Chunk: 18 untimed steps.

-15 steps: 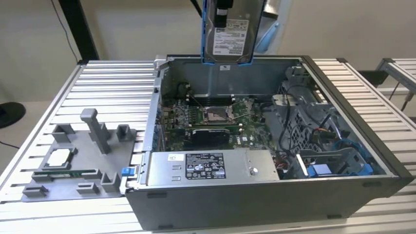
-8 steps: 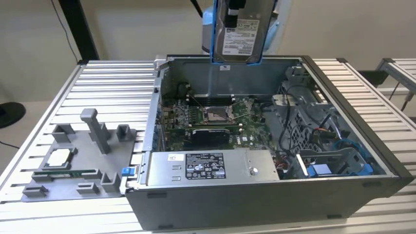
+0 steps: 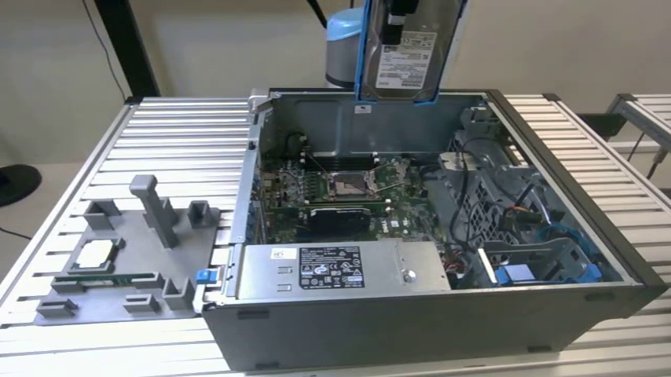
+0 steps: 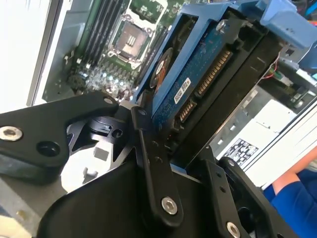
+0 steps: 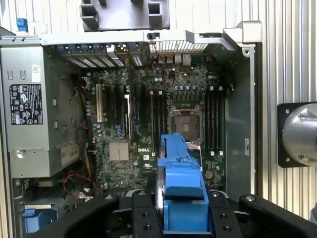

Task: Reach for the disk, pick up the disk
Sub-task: 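Pick up the disk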

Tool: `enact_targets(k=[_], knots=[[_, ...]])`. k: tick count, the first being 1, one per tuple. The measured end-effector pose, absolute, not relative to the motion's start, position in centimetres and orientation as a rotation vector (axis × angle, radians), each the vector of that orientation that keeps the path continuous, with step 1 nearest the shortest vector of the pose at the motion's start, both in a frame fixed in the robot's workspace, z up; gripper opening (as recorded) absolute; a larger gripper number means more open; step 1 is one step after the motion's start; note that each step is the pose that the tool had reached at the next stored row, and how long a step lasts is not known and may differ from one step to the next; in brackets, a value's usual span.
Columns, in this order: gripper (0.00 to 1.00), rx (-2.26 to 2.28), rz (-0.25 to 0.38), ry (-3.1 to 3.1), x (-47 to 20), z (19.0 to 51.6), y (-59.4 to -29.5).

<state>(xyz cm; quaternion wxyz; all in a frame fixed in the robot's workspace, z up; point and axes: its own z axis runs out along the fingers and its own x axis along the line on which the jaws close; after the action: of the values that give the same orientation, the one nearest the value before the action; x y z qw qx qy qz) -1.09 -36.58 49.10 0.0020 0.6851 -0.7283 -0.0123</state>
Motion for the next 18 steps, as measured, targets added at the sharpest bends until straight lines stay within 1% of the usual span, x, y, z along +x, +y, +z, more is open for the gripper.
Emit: enact_targets(k=[18], knots=[[0.0, 2.149, -0.04, -2.285, 3.6, 49.1, -36.6]])
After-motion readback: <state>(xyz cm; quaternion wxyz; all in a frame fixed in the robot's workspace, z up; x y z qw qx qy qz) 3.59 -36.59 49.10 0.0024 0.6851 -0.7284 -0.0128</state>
